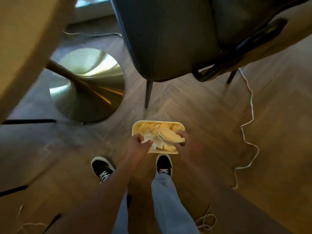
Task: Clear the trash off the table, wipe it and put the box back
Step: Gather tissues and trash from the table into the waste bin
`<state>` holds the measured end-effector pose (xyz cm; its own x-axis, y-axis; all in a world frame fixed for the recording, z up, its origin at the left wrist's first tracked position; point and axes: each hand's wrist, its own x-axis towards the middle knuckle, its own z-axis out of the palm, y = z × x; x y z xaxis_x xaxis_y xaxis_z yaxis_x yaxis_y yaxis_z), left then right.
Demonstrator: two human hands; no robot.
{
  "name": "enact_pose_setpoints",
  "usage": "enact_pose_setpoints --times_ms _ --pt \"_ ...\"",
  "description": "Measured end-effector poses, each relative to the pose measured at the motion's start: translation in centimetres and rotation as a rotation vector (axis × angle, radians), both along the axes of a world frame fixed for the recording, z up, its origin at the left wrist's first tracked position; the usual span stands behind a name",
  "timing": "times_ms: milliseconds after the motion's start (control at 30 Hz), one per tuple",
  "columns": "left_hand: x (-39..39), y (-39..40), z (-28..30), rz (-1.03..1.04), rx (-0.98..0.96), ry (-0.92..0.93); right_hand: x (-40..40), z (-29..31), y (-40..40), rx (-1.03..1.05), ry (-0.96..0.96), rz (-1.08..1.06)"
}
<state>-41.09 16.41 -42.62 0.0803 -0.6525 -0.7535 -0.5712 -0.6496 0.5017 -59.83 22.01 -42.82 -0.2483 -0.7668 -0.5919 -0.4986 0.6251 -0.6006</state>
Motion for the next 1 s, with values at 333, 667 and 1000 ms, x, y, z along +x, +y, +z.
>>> enact_pose_setpoints --times_ms 333,667,1000 --pt "-0.1 0.2 -8.8 -0.236 -0.218 -0.177 0.6 -7.3 0.4 -0.088 0.179 0.196" --pt "0.0 0.8 -12.6 -0.797 -0.163 -0.233 1.6 -10.3 0.5 -0.095 0.189 0.307" --pt "0.8 0.8 -10.1 -0.639 -0.231 -0.189 2.4 -8.6 -1.1 0.098 0.009 0.409"
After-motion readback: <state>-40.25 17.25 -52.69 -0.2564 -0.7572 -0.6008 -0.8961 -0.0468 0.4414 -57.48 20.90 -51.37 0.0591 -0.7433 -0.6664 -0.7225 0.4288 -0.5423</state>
